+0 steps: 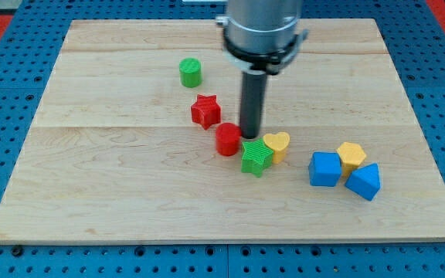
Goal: Move green star to the bottom right side of the red circle
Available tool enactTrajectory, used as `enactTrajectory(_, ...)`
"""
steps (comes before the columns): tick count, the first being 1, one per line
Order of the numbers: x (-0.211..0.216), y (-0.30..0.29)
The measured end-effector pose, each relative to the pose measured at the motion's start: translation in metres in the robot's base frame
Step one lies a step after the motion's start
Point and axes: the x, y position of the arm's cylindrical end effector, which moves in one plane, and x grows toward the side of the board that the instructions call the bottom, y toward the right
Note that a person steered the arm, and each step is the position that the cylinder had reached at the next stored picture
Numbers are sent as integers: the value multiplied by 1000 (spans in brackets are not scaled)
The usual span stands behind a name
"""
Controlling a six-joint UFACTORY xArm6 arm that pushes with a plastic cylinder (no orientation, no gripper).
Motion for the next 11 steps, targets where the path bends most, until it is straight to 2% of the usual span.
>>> enactTrajectory(1, 0, -25)
enactTrajectory(3, -1, 118)
enactTrajectory(4, 1, 80)
enactTrajectory(6, 55, 42)
enactTrajectory(8, 49, 26)
enactTrajectory(9, 29, 9)
enactTrajectory(10, 28, 0)
enactTrajectory(11, 45, -32)
